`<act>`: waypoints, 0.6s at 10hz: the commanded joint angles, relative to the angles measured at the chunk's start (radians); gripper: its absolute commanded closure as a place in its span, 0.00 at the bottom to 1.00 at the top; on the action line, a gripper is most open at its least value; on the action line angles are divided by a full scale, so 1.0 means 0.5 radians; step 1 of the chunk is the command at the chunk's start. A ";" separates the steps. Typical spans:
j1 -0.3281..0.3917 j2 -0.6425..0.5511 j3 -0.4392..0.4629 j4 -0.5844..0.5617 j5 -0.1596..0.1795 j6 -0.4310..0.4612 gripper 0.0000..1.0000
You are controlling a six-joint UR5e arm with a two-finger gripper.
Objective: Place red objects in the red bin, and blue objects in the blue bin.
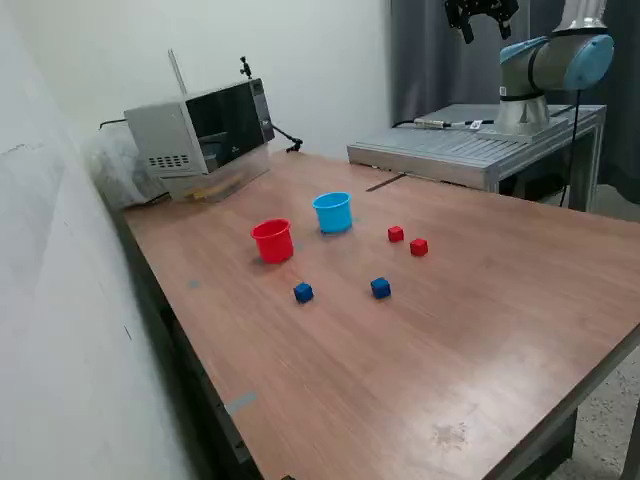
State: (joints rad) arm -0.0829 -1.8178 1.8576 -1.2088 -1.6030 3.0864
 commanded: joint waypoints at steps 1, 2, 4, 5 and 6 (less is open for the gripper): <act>0.021 0.000 0.009 -0.003 0.000 0.006 0.00; 0.022 0.003 0.009 -0.003 0.003 0.003 0.00; 0.006 0.000 0.000 -0.021 -0.003 0.012 0.00; 0.018 0.006 -0.003 -0.025 0.012 0.015 0.00; 0.015 0.006 -0.006 -0.040 0.012 0.012 0.00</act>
State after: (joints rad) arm -0.0758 -1.8157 1.8563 -1.2210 -1.6000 3.0924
